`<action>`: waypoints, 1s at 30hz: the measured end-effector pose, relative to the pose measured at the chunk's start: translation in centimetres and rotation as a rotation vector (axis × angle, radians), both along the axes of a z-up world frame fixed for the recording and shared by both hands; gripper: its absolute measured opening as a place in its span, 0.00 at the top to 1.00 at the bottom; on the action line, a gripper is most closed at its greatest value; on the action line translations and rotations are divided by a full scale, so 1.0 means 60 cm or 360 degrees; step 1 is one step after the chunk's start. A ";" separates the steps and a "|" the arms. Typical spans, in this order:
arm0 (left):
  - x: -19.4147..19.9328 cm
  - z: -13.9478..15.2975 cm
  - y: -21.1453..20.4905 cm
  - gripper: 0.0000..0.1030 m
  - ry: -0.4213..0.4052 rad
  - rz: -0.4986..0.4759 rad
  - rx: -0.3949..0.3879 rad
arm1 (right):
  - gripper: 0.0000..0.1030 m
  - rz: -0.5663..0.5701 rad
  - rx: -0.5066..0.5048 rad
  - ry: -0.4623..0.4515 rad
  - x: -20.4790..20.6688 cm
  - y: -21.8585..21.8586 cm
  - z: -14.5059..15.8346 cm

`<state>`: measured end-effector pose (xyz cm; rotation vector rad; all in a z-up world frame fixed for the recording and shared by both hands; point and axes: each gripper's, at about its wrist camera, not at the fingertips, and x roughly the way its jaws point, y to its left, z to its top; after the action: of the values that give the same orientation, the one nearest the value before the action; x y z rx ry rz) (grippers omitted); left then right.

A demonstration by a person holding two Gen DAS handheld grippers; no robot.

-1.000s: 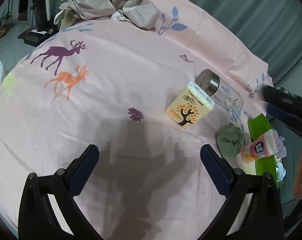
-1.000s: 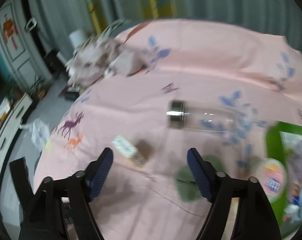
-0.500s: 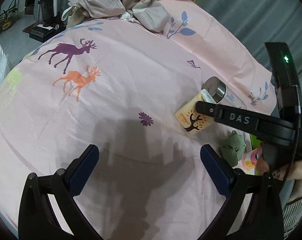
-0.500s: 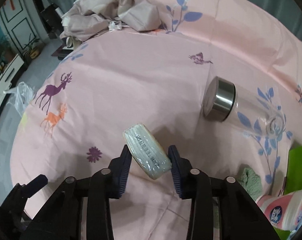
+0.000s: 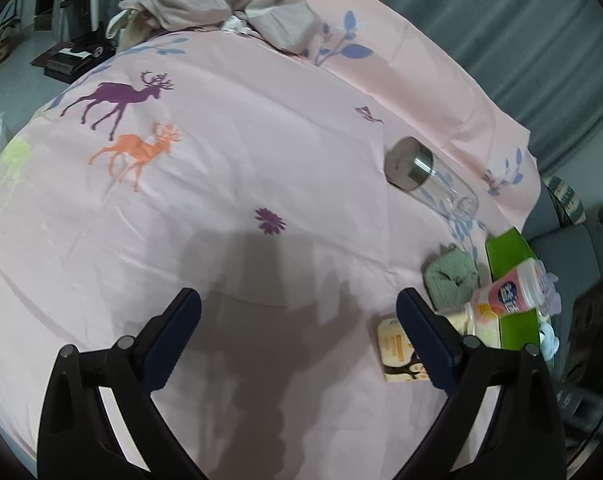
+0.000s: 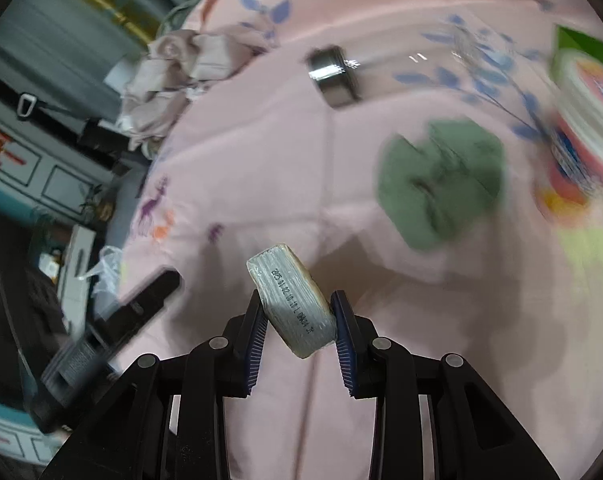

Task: Organize soft objects

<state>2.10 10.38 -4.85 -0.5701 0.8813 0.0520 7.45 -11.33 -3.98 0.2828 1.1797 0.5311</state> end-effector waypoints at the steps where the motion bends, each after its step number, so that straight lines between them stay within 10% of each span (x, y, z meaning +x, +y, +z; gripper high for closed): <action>1: 0.000 0.000 -0.004 0.06 -0.0001 -0.0014 0.0006 | 0.67 -0.0003 0.0026 0.0039 -0.004 -0.007 -0.004; 11: -0.005 0.005 -0.047 0.07 -0.0024 -0.0158 0.0025 | 0.67 -0.0114 -0.0127 0.0075 -0.005 -0.053 -0.006; 17: -0.005 0.003 -0.080 0.10 -0.0054 -0.0324 -0.0099 | 0.39 -0.0241 -0.0164 -0.0070 -0.011 -0.106 0.033; 21: -0.002 -0.008 -0.117 0.10 -0.0014 -0.0410 -0.0166 | 0.37 -0.0267 -0.0100 -0.0042 0.001 -0.112 0.039; 30: 0.028 -0.038 -0.197 0.31 0.0083 -0.0606 -0.0139 | 0.37 -0.0229 -0.0123 0.0075 0.025 -0.101 -0.003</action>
<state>3.79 -1.42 -7.12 -0.4754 1.0343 -0.3192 8.94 -17.39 -4.14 0.3124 1.2128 0.3541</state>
